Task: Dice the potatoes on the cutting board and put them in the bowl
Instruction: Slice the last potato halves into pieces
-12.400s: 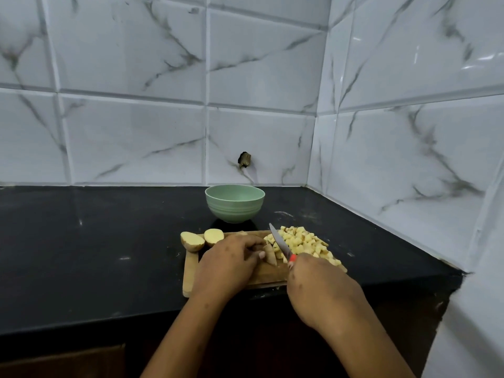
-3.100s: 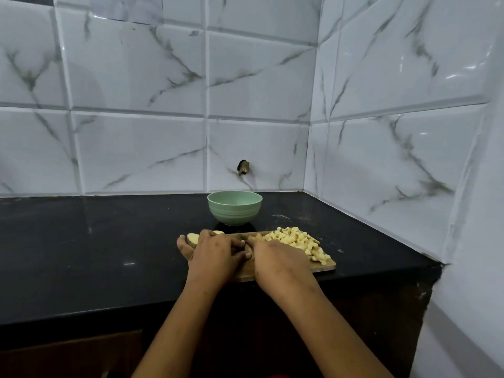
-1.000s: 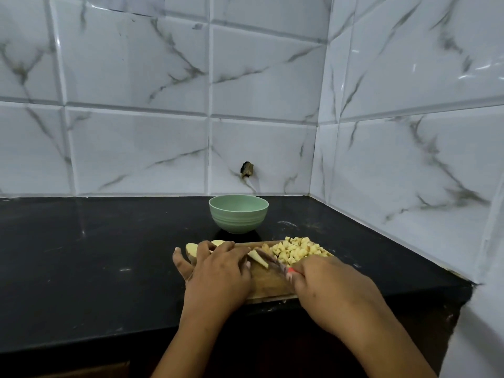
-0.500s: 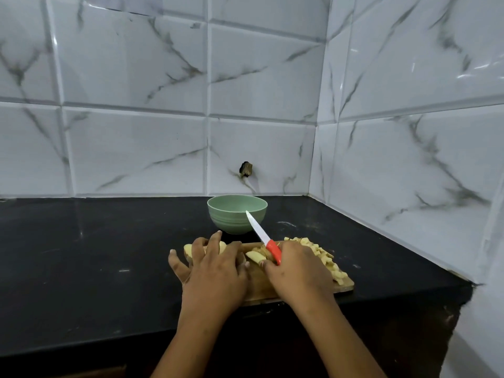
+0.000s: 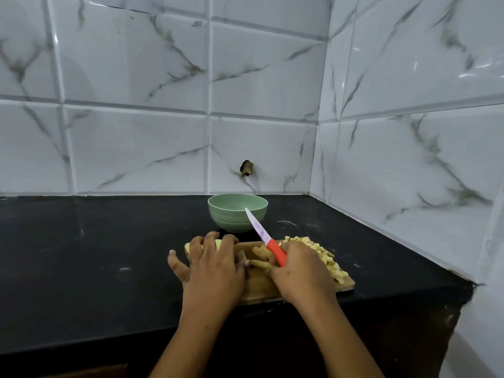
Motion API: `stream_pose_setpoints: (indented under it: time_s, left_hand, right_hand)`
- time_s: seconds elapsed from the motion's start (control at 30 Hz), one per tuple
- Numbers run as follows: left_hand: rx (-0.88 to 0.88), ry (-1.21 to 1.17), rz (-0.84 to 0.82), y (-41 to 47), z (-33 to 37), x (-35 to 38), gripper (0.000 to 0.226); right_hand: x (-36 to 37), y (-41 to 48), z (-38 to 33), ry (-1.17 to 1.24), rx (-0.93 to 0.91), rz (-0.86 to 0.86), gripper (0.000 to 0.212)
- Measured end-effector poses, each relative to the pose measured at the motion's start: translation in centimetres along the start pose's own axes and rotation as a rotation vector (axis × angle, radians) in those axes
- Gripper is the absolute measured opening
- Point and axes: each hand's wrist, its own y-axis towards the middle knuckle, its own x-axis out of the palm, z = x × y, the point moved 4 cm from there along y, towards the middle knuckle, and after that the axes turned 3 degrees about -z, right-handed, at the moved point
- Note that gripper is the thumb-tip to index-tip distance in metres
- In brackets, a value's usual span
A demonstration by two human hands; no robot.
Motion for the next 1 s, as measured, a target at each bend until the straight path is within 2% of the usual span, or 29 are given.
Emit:
stream_pose_setpoints:
  time_s: [0.2, 0.4, 0.63, 0.77, 0.9, 1.0]
  left_hand:
    - [0.031, 0.067, -0.082, 1.6, 0.2, 0.4, 0.03]
    - [0.068, 0.087, -0.109, 2.8, 0.5, 0.1, 0.025]
    - [0.087, 0.043, -0.166, 3.6, 0.8, 0.5, 0.029]
    - [0.099, 0.043, -0.174, 3.8, 0.8, 0.6, 0.032]
    - [0.097, 0.141, -0.198, 4.1, 0.8, 0.3, 0.035]
    - [0.104, 0.191, -0.141, 4.4, 0.9, 0.1, 0.034]
  right_hand:
    - [-0.9, 0.3, 1.0, 0.161, 0.037, -0.141, 0.014]
    - [-1.6, 0.5, 1.5, 0.212, -0.006, -0.105, 0.015]
    - [0.0, 0.7, 1.6, 0.092, -0.008, -0.119, 0.038]
    - [0.6, 0.5, 1.2, 0.055, -0.023, -0.114, 0.035]
    - [0.6, 0.5, 1.3, 0.036, -0.027, -0.105, 0.032]
    - [0.6, 0.5, 1.2, 0.017, -0.038, -0.07, 0.034]
